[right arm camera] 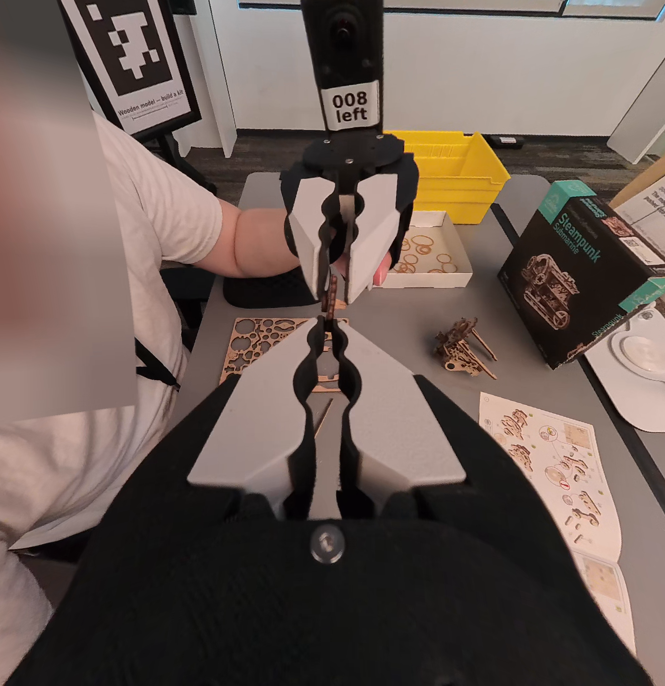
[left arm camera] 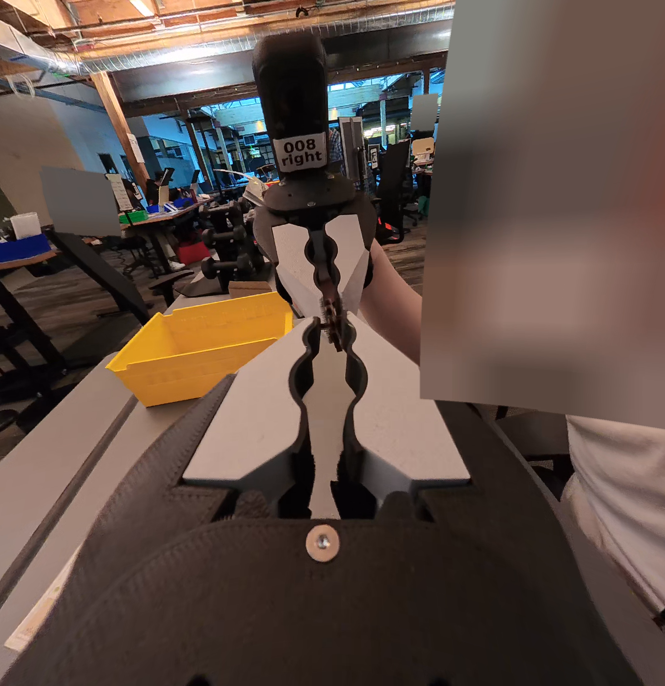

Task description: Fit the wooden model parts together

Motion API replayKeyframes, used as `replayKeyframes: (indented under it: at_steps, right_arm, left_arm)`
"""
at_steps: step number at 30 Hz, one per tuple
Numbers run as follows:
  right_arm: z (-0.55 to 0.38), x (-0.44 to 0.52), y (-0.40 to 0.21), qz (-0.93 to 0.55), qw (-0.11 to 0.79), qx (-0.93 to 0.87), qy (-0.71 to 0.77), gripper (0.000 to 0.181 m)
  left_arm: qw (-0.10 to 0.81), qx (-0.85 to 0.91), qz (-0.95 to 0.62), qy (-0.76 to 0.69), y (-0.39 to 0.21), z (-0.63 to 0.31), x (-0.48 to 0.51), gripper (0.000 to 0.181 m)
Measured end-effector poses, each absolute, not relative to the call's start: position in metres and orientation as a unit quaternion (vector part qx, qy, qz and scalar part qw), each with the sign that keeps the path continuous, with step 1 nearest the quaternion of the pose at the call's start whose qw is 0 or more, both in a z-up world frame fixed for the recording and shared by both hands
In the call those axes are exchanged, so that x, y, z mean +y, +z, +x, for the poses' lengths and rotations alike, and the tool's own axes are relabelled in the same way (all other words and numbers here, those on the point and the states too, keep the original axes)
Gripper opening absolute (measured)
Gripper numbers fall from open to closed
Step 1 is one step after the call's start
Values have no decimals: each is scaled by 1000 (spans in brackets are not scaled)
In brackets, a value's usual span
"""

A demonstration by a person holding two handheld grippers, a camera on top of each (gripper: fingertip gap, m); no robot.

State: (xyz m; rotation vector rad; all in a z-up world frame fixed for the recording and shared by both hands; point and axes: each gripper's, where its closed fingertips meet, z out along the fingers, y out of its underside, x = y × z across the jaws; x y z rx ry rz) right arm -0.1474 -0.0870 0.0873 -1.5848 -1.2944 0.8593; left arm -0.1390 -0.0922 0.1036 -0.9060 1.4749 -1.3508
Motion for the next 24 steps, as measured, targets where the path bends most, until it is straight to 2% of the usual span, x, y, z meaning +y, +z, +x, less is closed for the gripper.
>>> replayKeyframes:
  at_steps: [8,11,16,18,19,24]
  right_arm:
    - [-146,-87,90,-637,451,-521,347,0]
    - [-146,-87,92,-628,460,-528,339,0]
    - [-150,-92,86,-596,485,-585,257,0]
    - [-152,-96,84,-583,489,-605,235,0]
    - [-153,-95,82,-582,492,-609,220,0]
    - [-154,-96,80,-570,497,-624,195,1]
  left_arm:
    - [445,578,-370,-576,107,-138,-92,5]
    - [462,571,-352,-580,113,-142,-92,24]
    - [493,633,-325,-501,98,-142,-99,32]
    - [500,644,-319,-483,95,-140,-102,23]
    - [503,648,-309,-481,95,-141,-105,11]
    - [512,658,-294,-467,93,-141,-109,11]
